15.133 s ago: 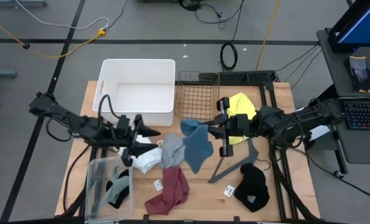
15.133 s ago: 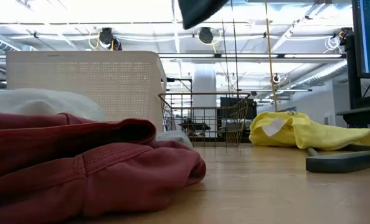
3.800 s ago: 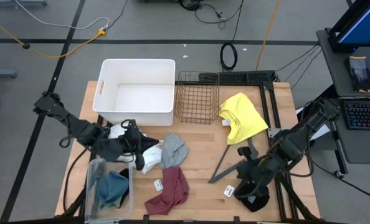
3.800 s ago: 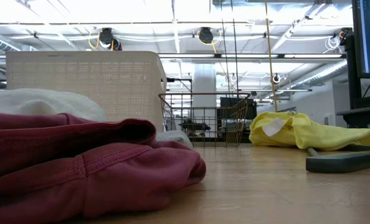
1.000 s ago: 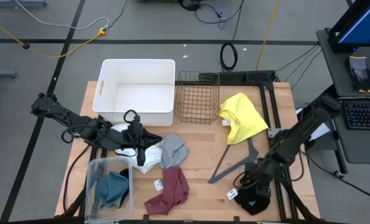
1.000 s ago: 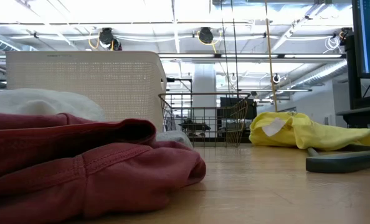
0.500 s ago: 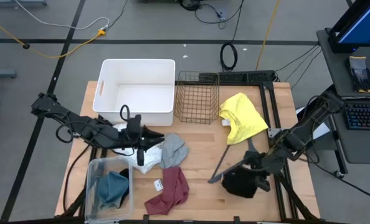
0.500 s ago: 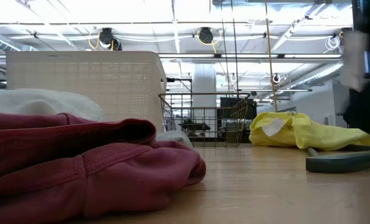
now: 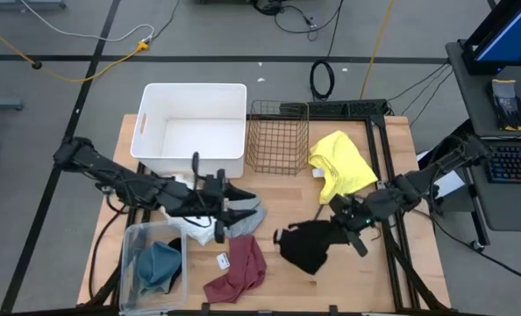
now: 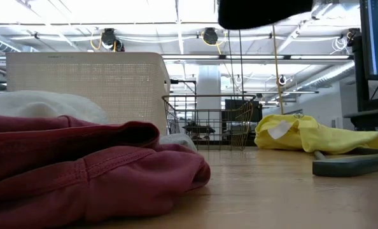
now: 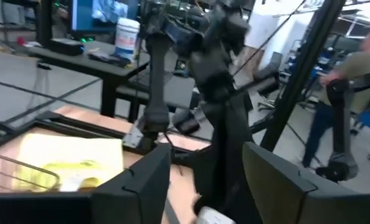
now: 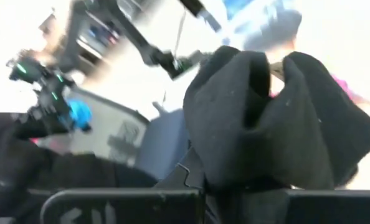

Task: Pick & Place Cloths
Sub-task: Put the black underwear into the wire basket

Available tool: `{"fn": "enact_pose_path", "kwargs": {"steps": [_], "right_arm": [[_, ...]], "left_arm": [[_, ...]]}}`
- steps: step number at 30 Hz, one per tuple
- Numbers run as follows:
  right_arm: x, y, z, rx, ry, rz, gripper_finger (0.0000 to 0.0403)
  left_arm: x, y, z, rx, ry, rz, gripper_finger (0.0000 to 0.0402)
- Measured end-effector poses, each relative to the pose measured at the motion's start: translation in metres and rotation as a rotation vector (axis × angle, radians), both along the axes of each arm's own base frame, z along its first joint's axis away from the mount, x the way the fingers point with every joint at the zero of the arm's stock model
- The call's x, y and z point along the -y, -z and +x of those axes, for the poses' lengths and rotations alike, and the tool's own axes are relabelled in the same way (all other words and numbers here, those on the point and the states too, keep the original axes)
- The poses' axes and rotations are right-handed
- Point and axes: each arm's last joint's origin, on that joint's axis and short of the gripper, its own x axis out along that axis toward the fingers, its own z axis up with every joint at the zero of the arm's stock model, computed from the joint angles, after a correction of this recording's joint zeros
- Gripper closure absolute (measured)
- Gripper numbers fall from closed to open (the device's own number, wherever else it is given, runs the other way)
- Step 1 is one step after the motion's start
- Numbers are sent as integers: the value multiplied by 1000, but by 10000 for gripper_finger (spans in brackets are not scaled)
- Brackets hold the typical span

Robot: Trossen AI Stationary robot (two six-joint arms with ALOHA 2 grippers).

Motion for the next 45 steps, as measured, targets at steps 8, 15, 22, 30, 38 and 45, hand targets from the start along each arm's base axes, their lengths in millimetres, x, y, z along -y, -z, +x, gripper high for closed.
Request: {"fn": "enact_pose_path", "kwargs": {"steps": [8, 15, 22, 30, 38, 45], "right_arm": [[16, -12, 11, 150, 66, -7, 403], [23, -11, 25, 185, 107, -10, 403], [28, -2, 42, 189, 141, -39, 403], [33, -1, 58, 263, 174, -56, 403], [31, -1, 70, 344, 163, -23, 403], [30, 6, 82, 366, 159, -10, 403]], "left_arm": [[1, 18, 27, 24, 74, -57, 167], [-3, 27, 44, 34, 75, -66, 164], [-8, 29, 52, 22, 84, -74, 164], [-9, 32, 52, -8, 95, -87, 164], [-11, 35, 53, -37, 73, -83, 164], [-14, 35, 54, -47, 157, -90, 165]]}}
